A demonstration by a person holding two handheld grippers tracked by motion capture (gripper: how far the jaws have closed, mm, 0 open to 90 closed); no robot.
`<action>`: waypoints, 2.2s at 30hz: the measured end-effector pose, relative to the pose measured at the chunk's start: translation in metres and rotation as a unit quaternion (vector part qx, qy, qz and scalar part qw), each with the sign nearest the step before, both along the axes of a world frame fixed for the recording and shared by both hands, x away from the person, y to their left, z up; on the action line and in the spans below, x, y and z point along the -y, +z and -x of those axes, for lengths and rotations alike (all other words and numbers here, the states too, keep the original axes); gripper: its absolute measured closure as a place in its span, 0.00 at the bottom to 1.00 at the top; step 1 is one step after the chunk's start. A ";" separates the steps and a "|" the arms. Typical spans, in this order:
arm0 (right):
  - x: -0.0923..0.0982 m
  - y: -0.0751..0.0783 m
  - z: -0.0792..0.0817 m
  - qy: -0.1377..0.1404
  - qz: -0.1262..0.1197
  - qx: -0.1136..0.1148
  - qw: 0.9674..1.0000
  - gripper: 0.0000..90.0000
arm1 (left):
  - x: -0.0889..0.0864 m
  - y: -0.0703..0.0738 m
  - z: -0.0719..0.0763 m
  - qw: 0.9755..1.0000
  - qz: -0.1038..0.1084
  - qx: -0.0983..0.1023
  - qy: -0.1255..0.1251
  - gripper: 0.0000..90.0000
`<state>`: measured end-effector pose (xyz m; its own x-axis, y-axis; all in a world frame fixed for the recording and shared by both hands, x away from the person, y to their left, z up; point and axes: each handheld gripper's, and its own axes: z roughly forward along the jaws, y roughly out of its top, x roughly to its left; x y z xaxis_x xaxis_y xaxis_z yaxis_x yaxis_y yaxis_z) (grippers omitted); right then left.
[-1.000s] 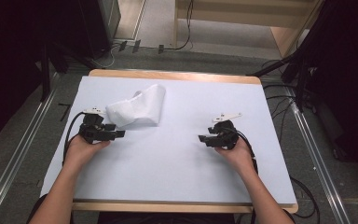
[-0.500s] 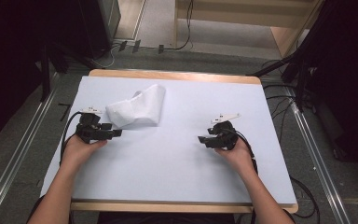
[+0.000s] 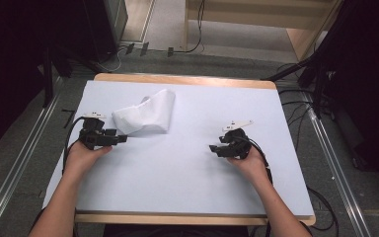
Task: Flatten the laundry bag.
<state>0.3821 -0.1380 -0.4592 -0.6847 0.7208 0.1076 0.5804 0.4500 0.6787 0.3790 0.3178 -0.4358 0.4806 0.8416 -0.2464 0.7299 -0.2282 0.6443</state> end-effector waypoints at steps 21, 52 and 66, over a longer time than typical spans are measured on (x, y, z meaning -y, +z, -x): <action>-0.009 0.007 0.003 0.007 -0.015 0.004 1.000 0.49 | -0.001 0.002 -0.005 1.000 0.003 0.008 0.004 0.37; -0.012 -0.001 0.001 0.014 0.010 -0.008 1.000 0.49 | 0.012 -0.018 -0.047 0.999 -0.027 0.015 0.006 0.63; -0.011 -0.002 0.000 0.013 0.014 -0.011 1.000 0.49 | 0.008 -0.019 -0.054 1.000 -0.013 -0.001 0.016 1.00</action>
